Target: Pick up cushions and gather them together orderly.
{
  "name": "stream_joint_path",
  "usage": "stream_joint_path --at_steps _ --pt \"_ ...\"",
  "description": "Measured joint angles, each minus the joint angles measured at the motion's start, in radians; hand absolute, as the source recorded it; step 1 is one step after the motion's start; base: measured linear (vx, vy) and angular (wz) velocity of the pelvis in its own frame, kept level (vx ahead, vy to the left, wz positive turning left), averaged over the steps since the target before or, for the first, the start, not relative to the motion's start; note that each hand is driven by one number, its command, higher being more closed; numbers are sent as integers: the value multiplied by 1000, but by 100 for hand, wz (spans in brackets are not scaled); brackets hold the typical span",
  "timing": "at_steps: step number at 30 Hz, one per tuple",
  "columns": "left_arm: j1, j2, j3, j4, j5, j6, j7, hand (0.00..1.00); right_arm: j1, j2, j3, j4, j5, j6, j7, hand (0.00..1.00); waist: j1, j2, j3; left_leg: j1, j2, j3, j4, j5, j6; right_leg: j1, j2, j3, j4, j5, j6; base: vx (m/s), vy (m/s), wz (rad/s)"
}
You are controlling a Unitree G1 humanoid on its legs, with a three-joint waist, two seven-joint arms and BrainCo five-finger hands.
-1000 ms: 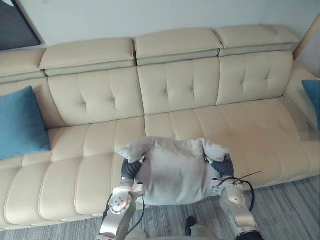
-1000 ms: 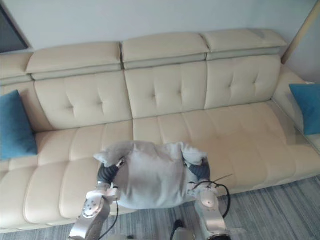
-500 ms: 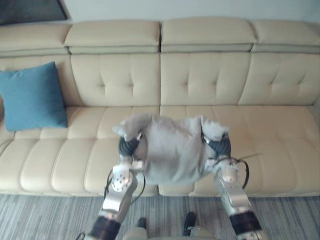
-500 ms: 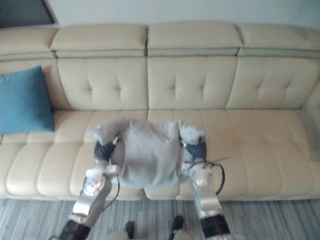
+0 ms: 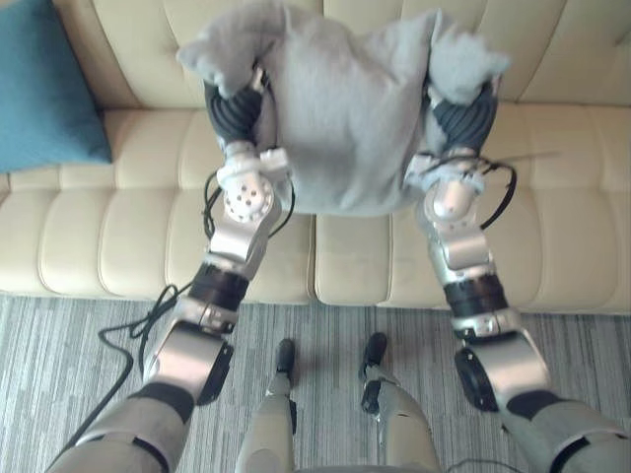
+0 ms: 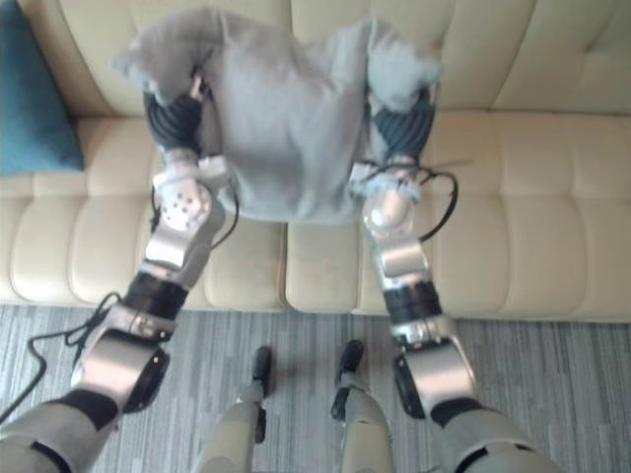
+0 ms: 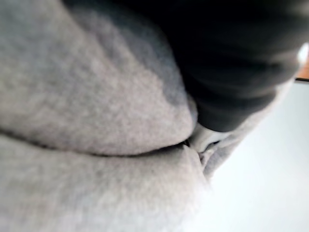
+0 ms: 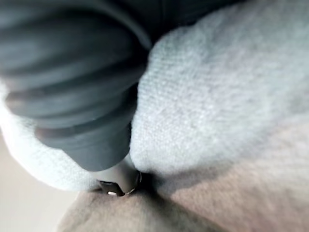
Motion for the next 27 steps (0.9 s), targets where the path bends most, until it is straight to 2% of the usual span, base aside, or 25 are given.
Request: stream_joint_path --at_steps 3,6,7,12,15,17,21,25,27 --pt "-100 7 14 127 -2 2 -1 100 -108 -16 -5 86 -1 2 -8 100 -4 5 34 -48 0 -6 -8 11 -7 -47 1 -4 -3 5 -2 0 -25 7" --pt "-148 2 36 183 -2 16 -8 100 -168 -22 -18 139 0 8 -13 100 -6 10 67 -70 0 -8 -8 17 -15 -65 0 -7 -6 6 -3 24 -12 5" --pt "-167 -2 48 210 -2 21 -11 0 -185 -20 -26 152 0 8 -14 0 -6 12 89 -74 2 -7 -8 17 -15 -65 2 -9 -11 6 -3 29 -16 6" --pt "-205 -5 83 264 -24 27 -46 0 -232 -32 -65 203 11 9 -11 0 -9 22 96 -103 9 2 -8 17 -15 -81 4 -19 -21 6 -3 44 -12 5" --pt "-270 19 90 318 -56 33 -87 0 -285 -59 -108 251 142 7 31 0 -6 22 100 -104 8 7 -8 17 -15 -80 1 -20 -24 6 -3 47 -12 1" --pt "-303 63 91 332 -81 33 -131 0 -310 -91 -159 279 304 -3 73 0 -8 22 118 -105 8 7 -9 17 -15 -80 0 -22 -24 6 -3 0 0 0" --pt "-321 142 131 332 -132 33 -189 0 -313 -171 -206 293 476 -4 129 0 -9 22 135 -109 9 4 -9 17 -15 -80 0 -31 -25 6 -3 6 -18 4" --pt "-305 218 235 321 -210 29 -211 0 -295 -260 -260 298 595 -10 164 0 -10 21 138 -103 10 3 -9 18 -14 -75 1 -32 -24 6 -3 0 0 0" --pt "-207 264 296 273 -242 23 -229 0 -204 -299 -284 284 677 -24 185 0 -12 21 138 -68 11 10 -11 18 -14 -42 3 -29 -28 5 -2 45 -21 -4"
